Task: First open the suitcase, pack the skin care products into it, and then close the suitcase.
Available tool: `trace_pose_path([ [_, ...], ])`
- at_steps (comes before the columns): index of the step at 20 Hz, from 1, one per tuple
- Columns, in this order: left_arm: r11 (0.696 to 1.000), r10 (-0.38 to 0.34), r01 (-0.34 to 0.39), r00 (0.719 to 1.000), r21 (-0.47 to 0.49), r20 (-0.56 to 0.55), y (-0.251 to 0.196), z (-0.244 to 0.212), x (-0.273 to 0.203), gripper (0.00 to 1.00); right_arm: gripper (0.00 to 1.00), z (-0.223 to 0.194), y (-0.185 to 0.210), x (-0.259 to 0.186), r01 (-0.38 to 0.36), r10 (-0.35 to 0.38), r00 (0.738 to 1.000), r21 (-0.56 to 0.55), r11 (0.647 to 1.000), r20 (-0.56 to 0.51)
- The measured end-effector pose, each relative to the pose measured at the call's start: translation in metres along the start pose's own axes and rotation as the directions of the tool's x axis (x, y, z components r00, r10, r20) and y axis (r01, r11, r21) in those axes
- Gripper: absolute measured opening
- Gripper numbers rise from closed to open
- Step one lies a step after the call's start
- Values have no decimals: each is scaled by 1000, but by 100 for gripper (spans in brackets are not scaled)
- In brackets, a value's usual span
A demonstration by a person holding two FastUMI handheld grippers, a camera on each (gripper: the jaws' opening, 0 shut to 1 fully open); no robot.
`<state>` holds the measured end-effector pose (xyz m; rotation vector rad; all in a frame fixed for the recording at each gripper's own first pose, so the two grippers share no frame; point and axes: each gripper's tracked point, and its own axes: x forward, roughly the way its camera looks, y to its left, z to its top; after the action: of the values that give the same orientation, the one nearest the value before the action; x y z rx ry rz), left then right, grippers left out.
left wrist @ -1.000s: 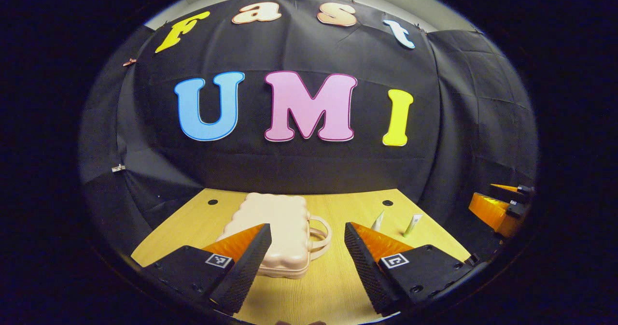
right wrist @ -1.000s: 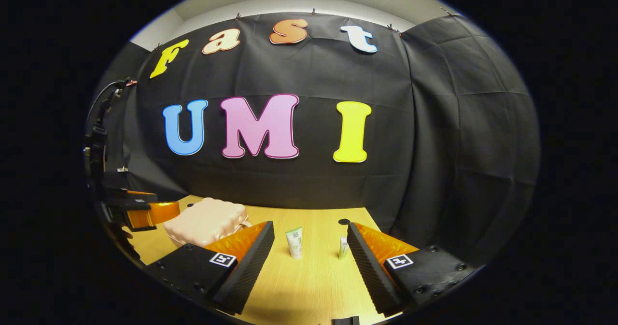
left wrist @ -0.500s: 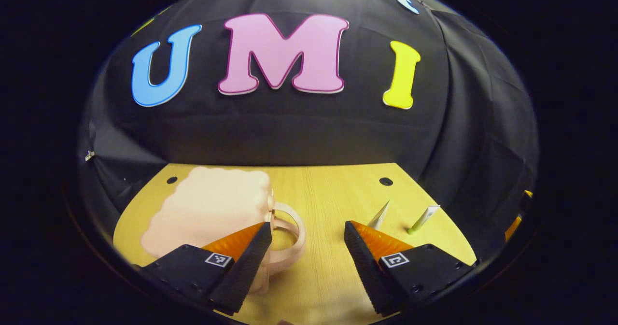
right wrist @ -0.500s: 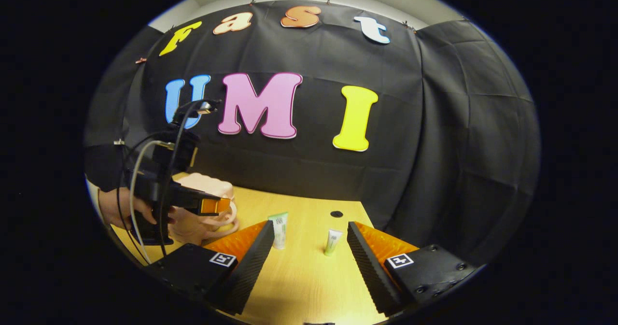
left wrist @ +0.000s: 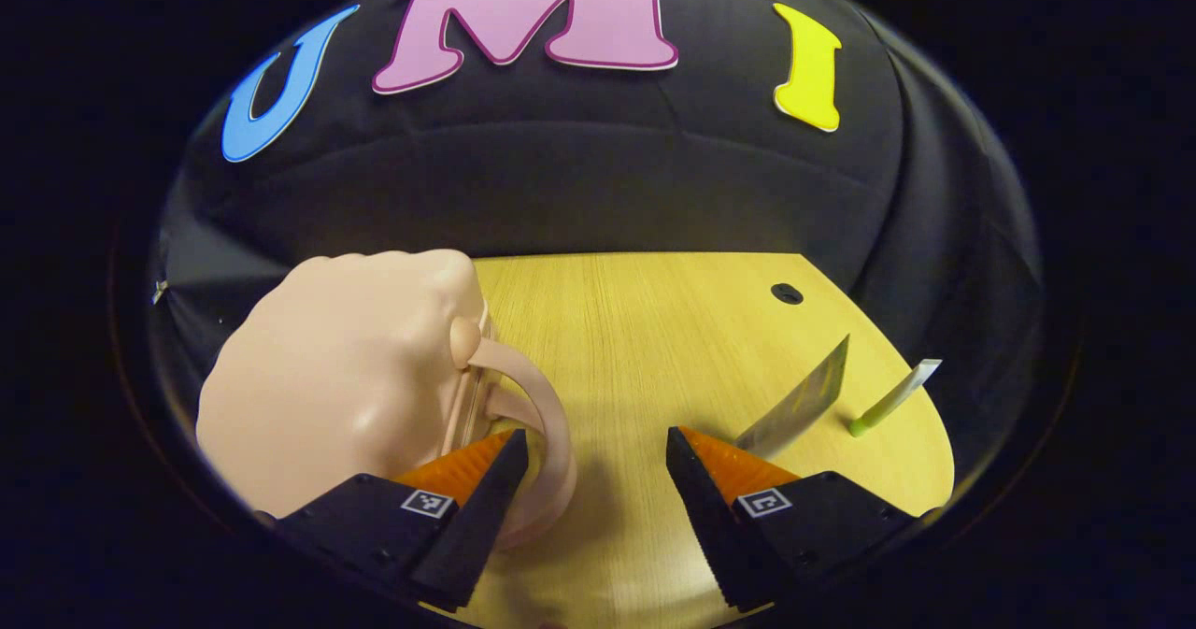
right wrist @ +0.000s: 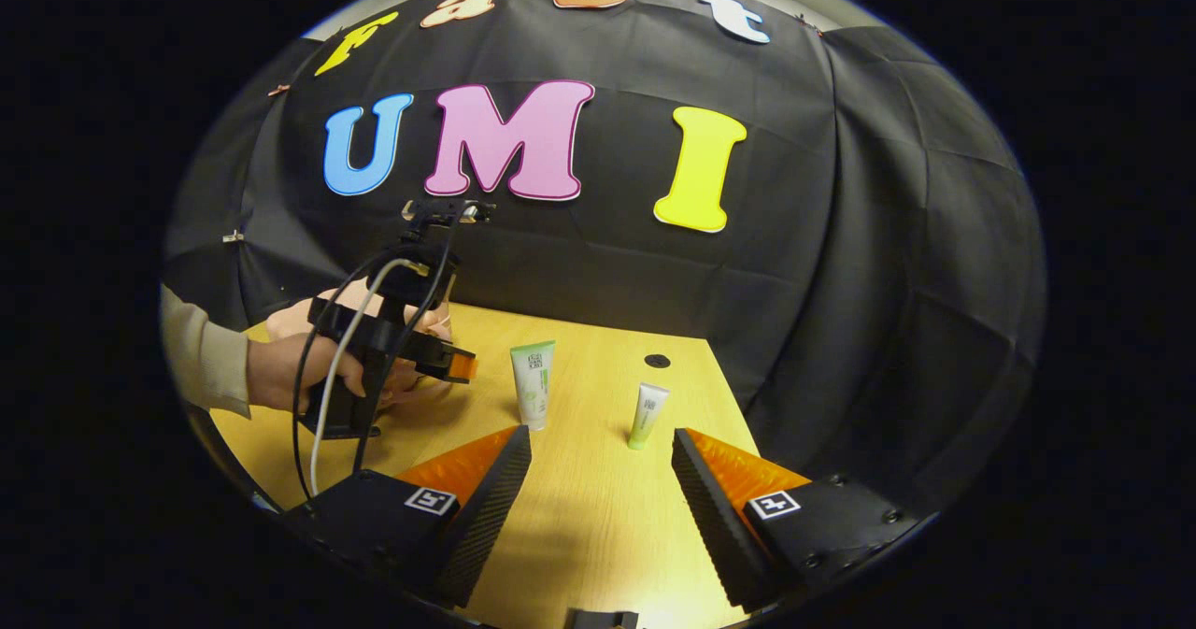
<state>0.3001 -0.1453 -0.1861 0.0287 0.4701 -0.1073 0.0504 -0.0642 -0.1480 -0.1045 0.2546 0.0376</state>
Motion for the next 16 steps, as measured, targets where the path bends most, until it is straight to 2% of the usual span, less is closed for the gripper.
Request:
trace_pose_path([
  [1,1000,20,-20,1000,4,-9,3,-1,5,80,97,-2,1,3,-2,2,1000,18,1000,-10],
  [6,994,100,-98,994,47,-46,25,-11,27,47,96,-9,-8,9,5,-5,1000,16,1000,-19],
  [7,992,118,-115,991,58,-58,29,-13,28,36,96,-12,-10,10,8,-7,1000,14,1000,-26],
  [9,991,108,-103,993,88,-53,28,-11,31,21,97,-17,-14,11,14,-13,999,26,1000,-37],
  [12,996,58,-56,998,67,-35,24,-3,26,14,97,-16,-19,17,28,-27,999,30,999,-33],
  [16,1000,15,-14,999,-27,37,27,47,-16,10,97,-2,-21,23,32,-32,999,50,998,-8],
])
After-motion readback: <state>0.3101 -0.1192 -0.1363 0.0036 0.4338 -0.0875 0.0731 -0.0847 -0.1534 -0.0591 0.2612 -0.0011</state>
